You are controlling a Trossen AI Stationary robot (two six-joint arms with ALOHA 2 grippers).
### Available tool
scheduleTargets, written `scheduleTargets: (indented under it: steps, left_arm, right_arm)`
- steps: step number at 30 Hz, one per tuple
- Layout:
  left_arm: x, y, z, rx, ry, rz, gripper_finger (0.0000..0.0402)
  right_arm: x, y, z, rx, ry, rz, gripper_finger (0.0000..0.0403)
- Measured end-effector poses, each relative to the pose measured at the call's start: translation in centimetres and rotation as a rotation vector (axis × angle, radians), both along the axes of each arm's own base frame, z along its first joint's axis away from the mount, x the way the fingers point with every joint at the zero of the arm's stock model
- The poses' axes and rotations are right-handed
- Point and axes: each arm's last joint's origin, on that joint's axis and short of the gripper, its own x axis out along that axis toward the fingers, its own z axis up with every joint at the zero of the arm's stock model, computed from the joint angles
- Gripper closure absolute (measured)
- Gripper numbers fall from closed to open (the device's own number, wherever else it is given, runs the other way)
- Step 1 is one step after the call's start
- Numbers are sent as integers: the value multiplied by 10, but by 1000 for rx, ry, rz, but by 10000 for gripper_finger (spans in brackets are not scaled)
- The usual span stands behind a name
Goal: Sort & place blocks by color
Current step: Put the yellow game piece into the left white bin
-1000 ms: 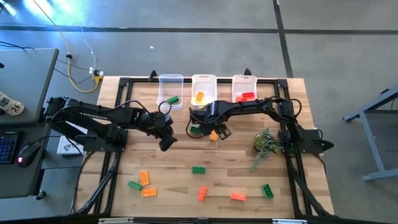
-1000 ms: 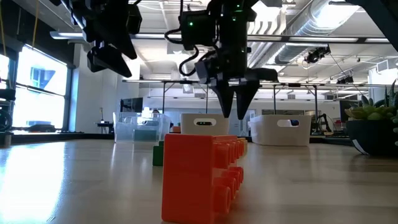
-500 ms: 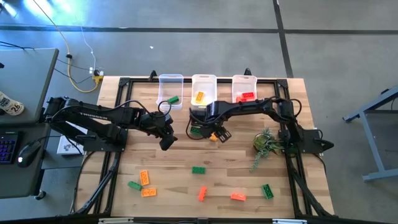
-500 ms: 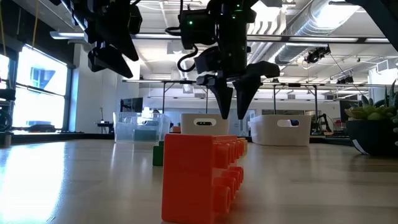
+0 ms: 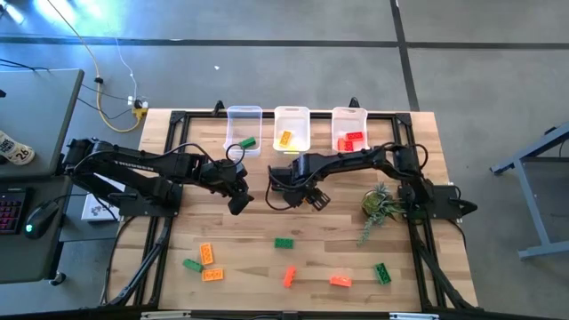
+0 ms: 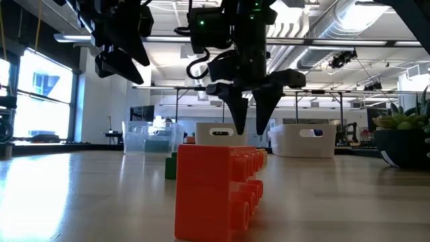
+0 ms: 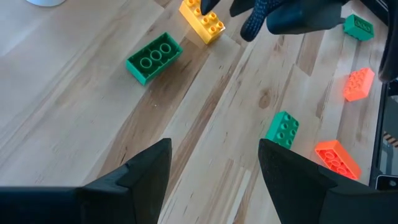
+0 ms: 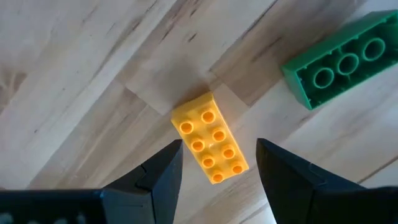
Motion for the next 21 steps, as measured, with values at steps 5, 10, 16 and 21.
scheduleTargets:
  steps: [5, 10, 16, 21]
  left_arm:
    - [0, 0, 0, 0, 0, 0, 172]
    - [0, 0, 0, 14, 2, -16, 172]
    - [0, 0, 0, 45, 6, -51, 172]
    - [0, 0, 0, 47, 4, -49, 172]
  right_arm:
    - [-1, 1, 0, 8, 7, -15, 214]
    - [-1, 2, -3, 11, 22, -46, 206]
    - [0, 1, -15, -29, 70, -44, 185]
    - [1, 1, -19, -49, 77, -43, 171]
